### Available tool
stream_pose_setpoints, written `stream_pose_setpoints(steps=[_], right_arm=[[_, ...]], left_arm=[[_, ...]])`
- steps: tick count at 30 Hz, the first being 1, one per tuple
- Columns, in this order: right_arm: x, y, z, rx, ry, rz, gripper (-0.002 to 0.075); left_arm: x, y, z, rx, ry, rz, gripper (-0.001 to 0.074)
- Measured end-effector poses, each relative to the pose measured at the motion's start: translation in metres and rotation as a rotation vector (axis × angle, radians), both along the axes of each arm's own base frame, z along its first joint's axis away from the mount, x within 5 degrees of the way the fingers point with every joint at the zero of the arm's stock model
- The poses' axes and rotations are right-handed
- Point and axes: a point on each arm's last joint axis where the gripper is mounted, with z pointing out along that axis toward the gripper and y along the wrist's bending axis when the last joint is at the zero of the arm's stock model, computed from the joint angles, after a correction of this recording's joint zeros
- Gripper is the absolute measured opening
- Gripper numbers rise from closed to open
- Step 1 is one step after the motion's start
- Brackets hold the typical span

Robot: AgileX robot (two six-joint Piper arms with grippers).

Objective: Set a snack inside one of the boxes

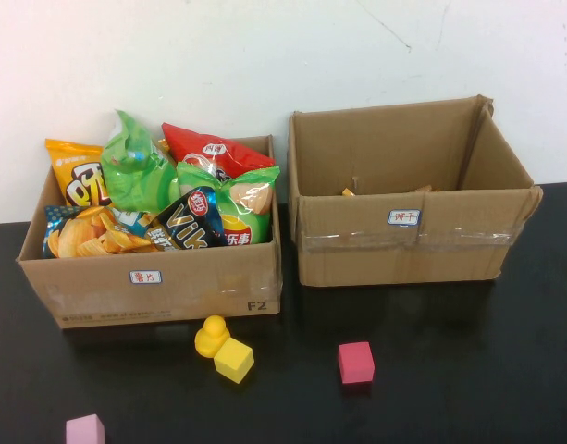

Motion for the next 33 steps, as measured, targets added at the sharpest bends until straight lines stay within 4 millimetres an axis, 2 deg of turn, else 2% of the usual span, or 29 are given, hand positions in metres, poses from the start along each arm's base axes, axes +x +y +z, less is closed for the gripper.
stream_pose_setpoints(steps=[10, 14, 17, 23, 28, 33], right_arm=[[-0.003, -0.001, -0.063, -0.004, 0.119, -0.013, -0.0001], [-0.007, -0.010, -0.080, 0.041, 0.091, -0.141, -0.0001], [-0.010, -0.021, -0.097, 0.071, 0.060, -0.321, -0.0001], [-0.007, -0.031, -0.115, 0.081, 0.083, -0.549, -0.0001], [-0.004, -0.034, -0.130, 0.091, 0.089, -0.602, -0.0001], [-0.005, -0.034, -0.136, 0.155, 0.144, -0.625, -0.0001]], left_arm=[[0.000, 0.000, 0.000, 0.000, 0.000, 0.000, -0.0003], [0.000, 0.000, 0.000, 0.000, 0.000, 0.000, -0.0003], [0.000, 0.000, 0.000, 0.000, 0.000, 0.000, -0.0003], [0.000, 0.000, 0.000, 0.000, 0.000, 0.000, -0.0003], [0.000, 0.000, 0.000, 0.000, 0.000, 0.000, -0.0003], [0.000, 0.000, 0.000, 0.000, 0.000, 0.000, -0.0003]])
